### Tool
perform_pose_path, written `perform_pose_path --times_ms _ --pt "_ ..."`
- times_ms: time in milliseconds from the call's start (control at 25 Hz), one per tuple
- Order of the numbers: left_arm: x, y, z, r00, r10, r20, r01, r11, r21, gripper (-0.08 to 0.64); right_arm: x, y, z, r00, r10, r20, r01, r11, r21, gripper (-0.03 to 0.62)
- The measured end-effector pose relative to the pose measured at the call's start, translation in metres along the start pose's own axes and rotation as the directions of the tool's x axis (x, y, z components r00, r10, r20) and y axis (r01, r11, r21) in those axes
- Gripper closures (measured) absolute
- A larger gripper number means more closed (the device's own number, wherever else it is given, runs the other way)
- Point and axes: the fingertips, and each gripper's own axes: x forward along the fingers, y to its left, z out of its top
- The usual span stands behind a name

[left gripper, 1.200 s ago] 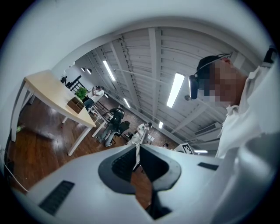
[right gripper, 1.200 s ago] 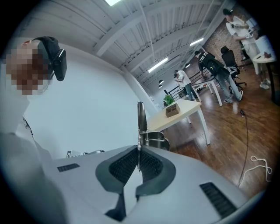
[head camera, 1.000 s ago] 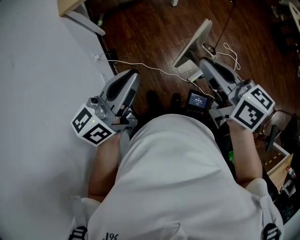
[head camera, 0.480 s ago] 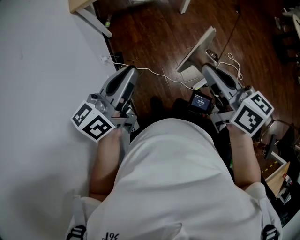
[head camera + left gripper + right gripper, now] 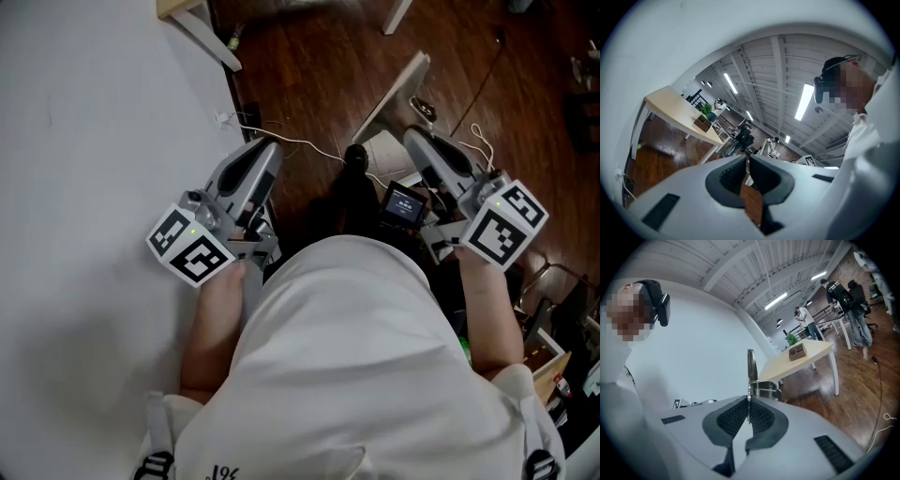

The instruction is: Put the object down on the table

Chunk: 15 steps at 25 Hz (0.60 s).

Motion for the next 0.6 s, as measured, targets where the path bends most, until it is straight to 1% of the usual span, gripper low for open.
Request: perform_pose_path --times_ms 120,200,280,440,600 --pt "0.0 -0.006 0.003 1.0 -0.009 -0.01 0.009 1.0 0.02 0.555 0.001 0.004 0.003 1.0 0.014 0.022 -0.015 1.0 0.001 0.588" --pt "0.0 -0.01 0.003 0.999 -0.03 -0.021 0.031 0.999 0.029 0.555 0.001 0.006 0.006 0.999 0.014 0.04 -0.014 1.0 -0.003 0.588" --pt "0.005 -0.01 -0.002 0.997 -0.065 -0.035 0.066 0.998 0.019 0.555 -0.001 0.005 0.008 0.999 -0.01 0.045 0.01 1.0 -0.011 0.588" --pt "0.016 -0.01 -0.013 0.989 -0.137 -0.057 0.136 0.99 -0.029 0.555 -0.004 -0.001 0.005 0.997 -0.078 0.027 0.079 0.997 -0.01 0.588" --pt "0.018 -0.011 -0.014 0.983 -0.179 -0.052 0.177 0.984 -0.034 0.555 -0.002 -0.001 0.009 0.995 -0.097 0.032 0.098 0.995 -0.034 0.588"
